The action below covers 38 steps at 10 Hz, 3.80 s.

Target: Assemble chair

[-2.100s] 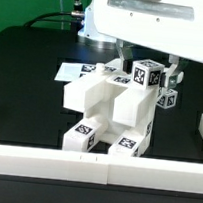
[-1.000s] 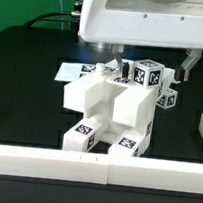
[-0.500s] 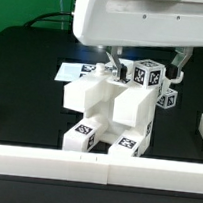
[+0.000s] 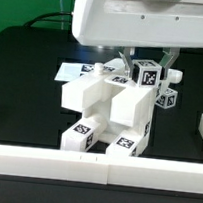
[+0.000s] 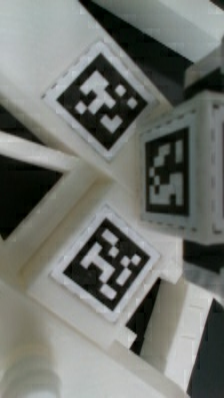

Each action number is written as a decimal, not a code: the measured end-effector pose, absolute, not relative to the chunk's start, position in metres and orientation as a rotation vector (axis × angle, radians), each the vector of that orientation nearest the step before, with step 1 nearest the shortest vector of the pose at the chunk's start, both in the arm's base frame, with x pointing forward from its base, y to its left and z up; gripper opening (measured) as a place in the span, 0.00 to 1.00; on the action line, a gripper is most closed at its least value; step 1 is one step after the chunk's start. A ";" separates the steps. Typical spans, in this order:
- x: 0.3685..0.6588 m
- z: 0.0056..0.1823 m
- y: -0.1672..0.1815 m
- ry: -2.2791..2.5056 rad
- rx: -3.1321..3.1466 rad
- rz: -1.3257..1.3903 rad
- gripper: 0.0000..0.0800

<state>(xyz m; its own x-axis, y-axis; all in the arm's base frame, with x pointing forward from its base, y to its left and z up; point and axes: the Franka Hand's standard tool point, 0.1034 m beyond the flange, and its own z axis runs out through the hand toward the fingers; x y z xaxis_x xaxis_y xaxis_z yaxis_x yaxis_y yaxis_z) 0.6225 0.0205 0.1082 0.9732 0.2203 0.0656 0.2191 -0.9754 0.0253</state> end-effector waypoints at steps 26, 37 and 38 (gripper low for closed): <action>0.624 0.110 0.025 -0.356 3.139 0.122 0.81; 0.622 0.108 0.020 0.430 3.088 0.111 0.48; 0.622 0.108 0.020 0.429 3.088 0.111 0.33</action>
Offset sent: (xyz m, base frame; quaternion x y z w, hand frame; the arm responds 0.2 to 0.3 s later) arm 0.0047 -0.0038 0.0001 0.0122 -0.0068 0.2400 0.9707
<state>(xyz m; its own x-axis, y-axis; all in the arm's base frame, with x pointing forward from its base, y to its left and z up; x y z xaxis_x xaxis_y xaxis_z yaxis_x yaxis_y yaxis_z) 0.6225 0.0202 0.1077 0.9596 0.2730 0.0676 0.2715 -0.9619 0.0313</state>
